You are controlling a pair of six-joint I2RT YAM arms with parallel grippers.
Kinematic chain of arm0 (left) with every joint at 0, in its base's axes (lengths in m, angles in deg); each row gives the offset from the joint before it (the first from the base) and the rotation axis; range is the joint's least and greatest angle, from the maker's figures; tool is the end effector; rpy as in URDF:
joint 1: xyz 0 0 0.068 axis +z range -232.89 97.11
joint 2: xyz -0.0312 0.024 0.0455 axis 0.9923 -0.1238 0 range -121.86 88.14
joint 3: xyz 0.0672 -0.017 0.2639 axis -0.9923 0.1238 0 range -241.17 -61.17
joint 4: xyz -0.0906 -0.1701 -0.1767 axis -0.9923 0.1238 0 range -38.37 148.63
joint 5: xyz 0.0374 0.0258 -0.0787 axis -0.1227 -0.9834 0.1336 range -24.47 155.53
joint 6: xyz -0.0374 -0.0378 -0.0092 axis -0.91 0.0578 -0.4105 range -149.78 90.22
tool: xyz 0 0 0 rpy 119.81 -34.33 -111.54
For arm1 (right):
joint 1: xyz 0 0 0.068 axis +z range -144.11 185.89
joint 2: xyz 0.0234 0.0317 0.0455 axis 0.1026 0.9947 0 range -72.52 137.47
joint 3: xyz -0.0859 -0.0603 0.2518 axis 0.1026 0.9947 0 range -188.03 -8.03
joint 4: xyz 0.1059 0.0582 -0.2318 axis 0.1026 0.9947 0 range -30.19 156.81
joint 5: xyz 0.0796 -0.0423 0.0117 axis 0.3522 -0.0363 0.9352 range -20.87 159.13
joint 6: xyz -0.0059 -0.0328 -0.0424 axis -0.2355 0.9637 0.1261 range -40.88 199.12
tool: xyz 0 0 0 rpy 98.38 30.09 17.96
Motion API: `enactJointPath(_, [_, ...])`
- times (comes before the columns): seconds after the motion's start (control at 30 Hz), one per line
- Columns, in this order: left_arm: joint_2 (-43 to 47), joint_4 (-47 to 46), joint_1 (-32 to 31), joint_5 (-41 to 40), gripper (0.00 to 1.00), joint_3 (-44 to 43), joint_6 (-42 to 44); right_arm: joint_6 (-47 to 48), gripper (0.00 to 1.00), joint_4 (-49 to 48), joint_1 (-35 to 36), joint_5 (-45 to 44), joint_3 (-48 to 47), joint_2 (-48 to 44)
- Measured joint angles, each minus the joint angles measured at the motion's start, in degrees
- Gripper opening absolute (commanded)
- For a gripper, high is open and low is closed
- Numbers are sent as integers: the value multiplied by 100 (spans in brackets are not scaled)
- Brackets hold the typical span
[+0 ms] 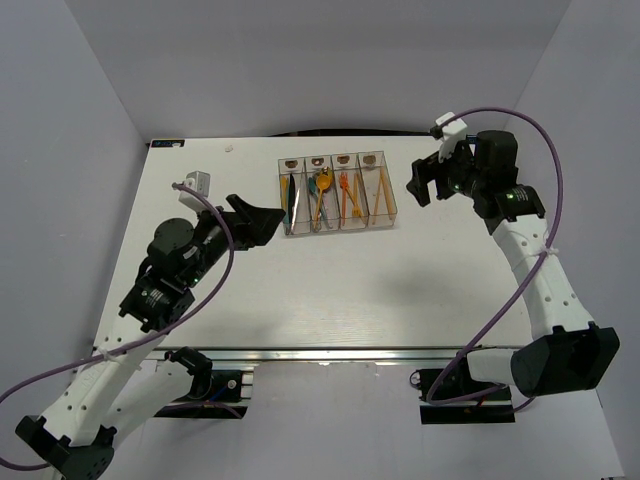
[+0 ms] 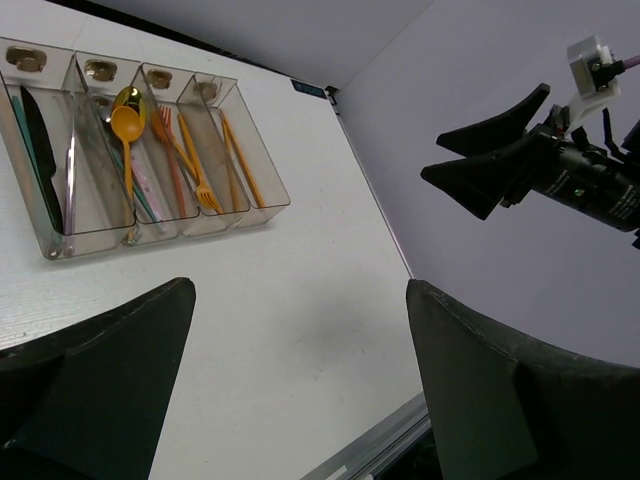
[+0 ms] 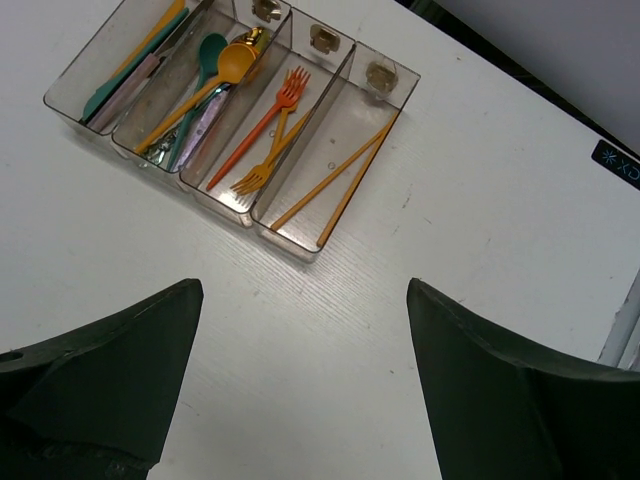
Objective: Sort the eating utensils into containers
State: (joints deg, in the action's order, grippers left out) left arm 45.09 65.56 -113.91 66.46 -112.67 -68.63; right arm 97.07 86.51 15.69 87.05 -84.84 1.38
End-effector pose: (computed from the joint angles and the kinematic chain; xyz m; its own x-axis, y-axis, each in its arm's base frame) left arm 0.1451 -0.0878 0.3787 -0.3956 -0.4940 -0.7743 0.3608 0.6917 -0.6256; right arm 0.2810 0.0596 0.3960 -0.2428 -0.3395 -0.9087 -0.5405 0.8252 -0.1639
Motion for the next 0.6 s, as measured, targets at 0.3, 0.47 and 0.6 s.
enactJointPath(0.3, [345,-136,0,2,98,15,-101,-310,89,-76,0,-2,87,-44])
enactJointPath(0.47, [505,-175,0,2,98,87,-197,-374,89,-122,0,-26,199,-68])
enactJointPath(0.6, [627,-155,0,2,98,168,-267,-431,89,-140,0,-26,321,-122])
